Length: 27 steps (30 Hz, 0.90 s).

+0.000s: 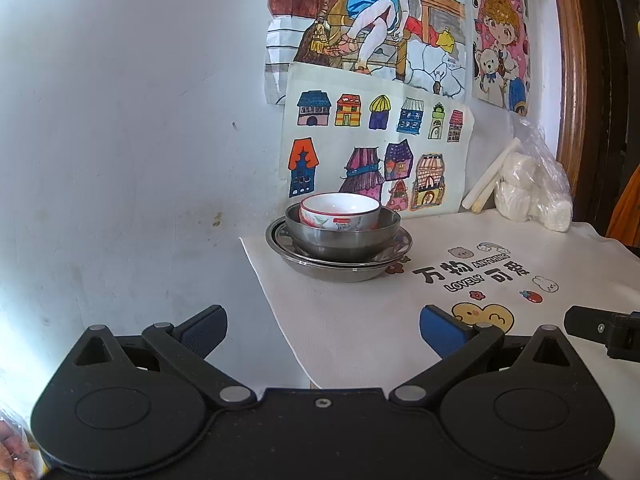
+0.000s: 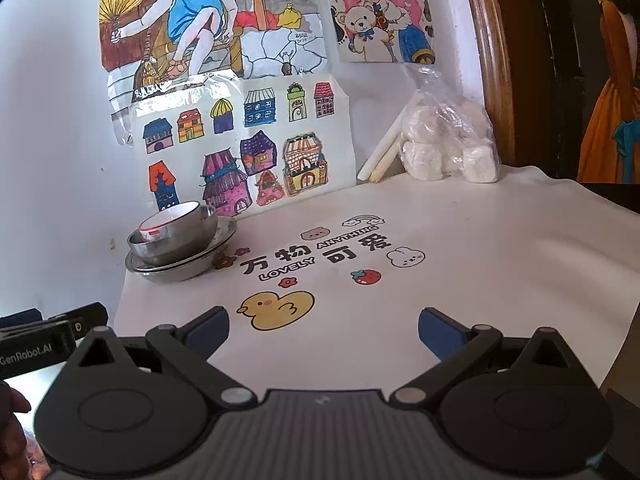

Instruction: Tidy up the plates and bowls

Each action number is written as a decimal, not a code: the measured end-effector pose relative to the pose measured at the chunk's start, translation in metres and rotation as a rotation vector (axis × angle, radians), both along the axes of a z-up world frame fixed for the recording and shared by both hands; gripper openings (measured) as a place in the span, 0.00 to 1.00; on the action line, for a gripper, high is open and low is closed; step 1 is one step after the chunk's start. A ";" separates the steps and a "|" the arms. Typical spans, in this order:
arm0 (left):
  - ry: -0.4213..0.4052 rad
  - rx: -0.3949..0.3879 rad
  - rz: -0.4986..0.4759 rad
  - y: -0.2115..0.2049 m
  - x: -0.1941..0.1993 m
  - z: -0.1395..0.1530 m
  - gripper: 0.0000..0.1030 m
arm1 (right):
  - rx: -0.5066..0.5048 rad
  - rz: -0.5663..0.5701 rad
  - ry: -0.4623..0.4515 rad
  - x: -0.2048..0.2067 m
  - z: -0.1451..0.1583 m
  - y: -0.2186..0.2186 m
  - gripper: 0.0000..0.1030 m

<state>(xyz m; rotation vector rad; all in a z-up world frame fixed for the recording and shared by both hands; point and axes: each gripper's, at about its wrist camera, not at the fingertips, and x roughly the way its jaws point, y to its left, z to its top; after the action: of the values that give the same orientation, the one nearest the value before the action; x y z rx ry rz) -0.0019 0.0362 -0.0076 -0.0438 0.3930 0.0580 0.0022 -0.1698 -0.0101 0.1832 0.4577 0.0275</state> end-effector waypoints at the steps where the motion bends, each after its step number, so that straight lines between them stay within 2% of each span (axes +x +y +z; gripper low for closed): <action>1: 0.000 0.001 0.000 0.000 0.000 0.000 0.99 | 0.000 0.001 0.001 0.000 0.000 0.000 1.00; 27: 0.003 0.008 0.009 0.000 0.005 -0.002 0.99 | -0.010 0.007 0.018 0.010 -0.004 0.003 1.00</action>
<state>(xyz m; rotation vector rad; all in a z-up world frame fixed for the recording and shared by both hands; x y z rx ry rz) 0.0026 0.0358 -0.0094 -0.0372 0.3952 0.0688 0.0122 -0.1673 -0.0139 0.1719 0.4760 0.0305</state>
